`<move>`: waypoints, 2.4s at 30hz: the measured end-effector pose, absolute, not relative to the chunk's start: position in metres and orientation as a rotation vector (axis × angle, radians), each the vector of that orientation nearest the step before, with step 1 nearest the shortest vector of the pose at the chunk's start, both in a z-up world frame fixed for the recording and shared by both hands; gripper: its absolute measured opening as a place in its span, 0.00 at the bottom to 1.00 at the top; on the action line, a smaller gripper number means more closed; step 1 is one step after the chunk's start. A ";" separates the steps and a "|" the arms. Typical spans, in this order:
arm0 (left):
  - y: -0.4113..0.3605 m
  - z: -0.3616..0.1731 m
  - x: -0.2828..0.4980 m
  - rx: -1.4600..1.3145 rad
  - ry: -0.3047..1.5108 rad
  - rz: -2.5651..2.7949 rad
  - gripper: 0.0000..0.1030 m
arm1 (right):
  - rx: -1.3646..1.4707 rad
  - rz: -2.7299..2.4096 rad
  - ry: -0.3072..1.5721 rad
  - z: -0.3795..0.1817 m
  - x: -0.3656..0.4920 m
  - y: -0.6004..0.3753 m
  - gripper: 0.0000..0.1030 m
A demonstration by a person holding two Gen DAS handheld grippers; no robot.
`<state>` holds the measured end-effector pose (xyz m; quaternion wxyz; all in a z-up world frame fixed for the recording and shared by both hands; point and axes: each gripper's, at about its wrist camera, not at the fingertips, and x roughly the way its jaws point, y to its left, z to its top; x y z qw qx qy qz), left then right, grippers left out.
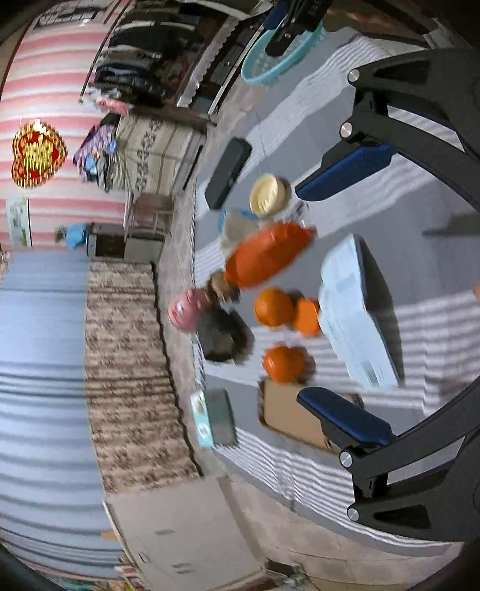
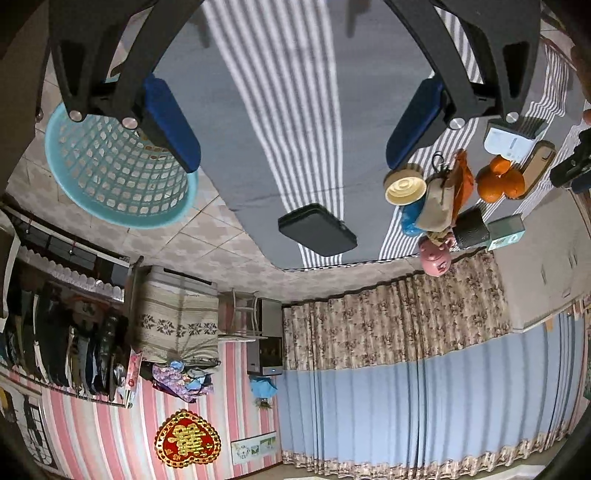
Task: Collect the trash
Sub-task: 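Move the left tool back to the table and grasp the white receipt, then grasp the cream round plastic bowl with the right tool while the left tool lifts the receipt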
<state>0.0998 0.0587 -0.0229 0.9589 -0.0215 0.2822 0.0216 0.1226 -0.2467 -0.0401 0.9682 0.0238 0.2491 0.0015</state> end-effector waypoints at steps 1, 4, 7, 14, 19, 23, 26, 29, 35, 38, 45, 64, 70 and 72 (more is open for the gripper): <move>0.067 -0.025 0.098 -0.051 0.576 0.057 0.95 | 0.047 0.002 0.510 -0.041 0.123 -0.243 0.95; 0.084 -0.027 0.092 -0.063 0.575 0.065 0.95 | 0.032 -0.009 0.538 -0.047 0.124 -0.231 0.95; 0.096 -0.030 0.086 -0.045 0.567 0.089 0.95 | 0.016 -0.006 0.554 -0.051 0.124 -0.219 0.95; 0.121 -0.048 0.074 -0.082 0.608 0.126 0.95 | -0.017 0.007 0.575 -0.057 0.122 -0.196 0.95; 0.128 -0.066 0.075 -0.088 0.659 0.099 0.95 | -0.010 0.029 0.638 -0.070 0.128 -0.189 0.95; 0.115 -0.076 0.083 -0.051 0.691 0.055 0.94 | -0.016 0.030 0.689 -0.081 0.133 -0.184 0.95; 0.098 -0.081 0.091 -0.002 0.708 0.023 0.94 | -0.017 0.030 0.710 -0.085 0.136 -0.183 0.95; 0.084 -0.089 0.106 0.051 0.753 0.002 0.83 | -0.006 0.037 0.713 -0.084 0.136 -0.183 0.95; 0.087 -0.102 0.128 0.035 0.848 -0.024 0.63 | 0.000 0.058 0.728 -0.083 0.140 -0.182 0.95; 0.093 -0.099 0.131 0.026 0.838 -0.037 0.50 | 0.008 0.057 0.738 -0.085 0.145 -0.182 0.95; 0.083 -0.083 0.128 0.129 0.771 -0.073 0.22 | 0.014 0.074 0.745 -0.083 0.156 -0.178 0.95; 0.132 -0.019 0.160 0.023 0.602 -0.005 0.05 | -0.012 0.146 0.815 -0.091 0.247 -0.126 0.95; 0.147 -0.011 0.188 -0.024 0.608 0.028 0.05 | -0.037 0.166 0.869 -0.099 0.283 -0.109 0.85; 0.148 -0.010 0.193 -0.033 0.607 0.031 0.05 | -0.028 0.184 0.910 -0.103 0.295 -0.105 0.73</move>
